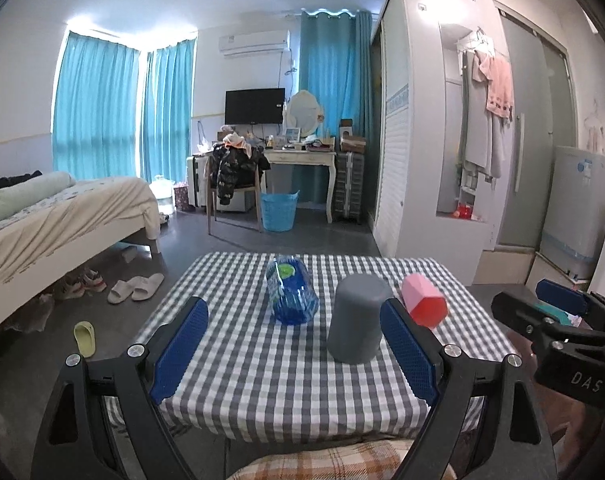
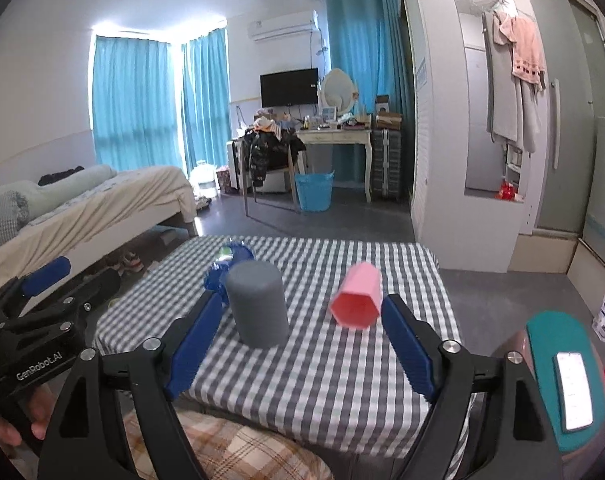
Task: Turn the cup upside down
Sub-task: 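Lower the grey cup upside down onto the table and open the right gripper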
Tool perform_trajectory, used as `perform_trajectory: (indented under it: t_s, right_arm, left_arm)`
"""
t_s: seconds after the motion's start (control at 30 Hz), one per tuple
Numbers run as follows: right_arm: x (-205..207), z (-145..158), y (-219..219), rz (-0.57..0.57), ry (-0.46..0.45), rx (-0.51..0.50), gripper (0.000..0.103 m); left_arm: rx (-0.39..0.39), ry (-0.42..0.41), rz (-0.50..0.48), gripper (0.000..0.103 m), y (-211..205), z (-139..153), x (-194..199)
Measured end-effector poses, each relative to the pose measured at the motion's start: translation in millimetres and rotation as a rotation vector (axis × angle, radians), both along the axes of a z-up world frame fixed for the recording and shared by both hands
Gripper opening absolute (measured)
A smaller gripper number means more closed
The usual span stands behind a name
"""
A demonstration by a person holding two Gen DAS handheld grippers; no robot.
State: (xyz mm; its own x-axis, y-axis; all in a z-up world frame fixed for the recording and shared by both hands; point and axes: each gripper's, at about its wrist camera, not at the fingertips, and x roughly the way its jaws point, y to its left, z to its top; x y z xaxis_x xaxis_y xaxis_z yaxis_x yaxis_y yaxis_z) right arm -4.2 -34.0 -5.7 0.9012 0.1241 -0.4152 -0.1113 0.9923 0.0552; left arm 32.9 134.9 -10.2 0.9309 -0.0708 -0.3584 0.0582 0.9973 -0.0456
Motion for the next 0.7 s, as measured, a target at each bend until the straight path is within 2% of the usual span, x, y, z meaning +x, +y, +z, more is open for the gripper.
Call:
perform_trajectory:
  t_s: [0.17,0.27,0.3,0.33,0.5,0.57,0.7]
  right_arm:
    - [8.6,-22.2,2.3,-0.007,0.046,-0.020,0.085]
    - [14.1,-30.7,2.7,-0.016,0.058,-0.032,0.095]
    - [15.3,-32.0,3.0,-0.017,0.058,-0.035,0.096]
    - [16.4,-34.2,4.2,-0.018,0.057,-0.038,0.096]
    - [23.3,-42.9,6.1,-0.025,0.067,-0.052,0.097]
    - [25.5,-44.7,5.0,-0.033,0.071,-0.052,0.103]
    - [23.8,-42.5,7.1,-0.040,0.056,-0.059,0.103]
  left_arm:
    - [0.019,0.008,-0.001,0.091,0.0,-13.2,5.6]
    - [0.012,0.010,0.012,0.094,2.9,-17.8,7.5]
    - [0.012,0.010,0.017,0.099,3.2,-19.3,6.8]
    - [0.006,0.007,0.022,0.100,5.4,-20.6,7.5]
    - [-0.004,0.025,0.032,0.101,12.5,-29.1,9.8]
    - [0.003,0.036,0.030,0.101,11.2,-31.4,11.5]
    - [0.015,0.039,0.025,0.101,8.7,-33.2,11.5]
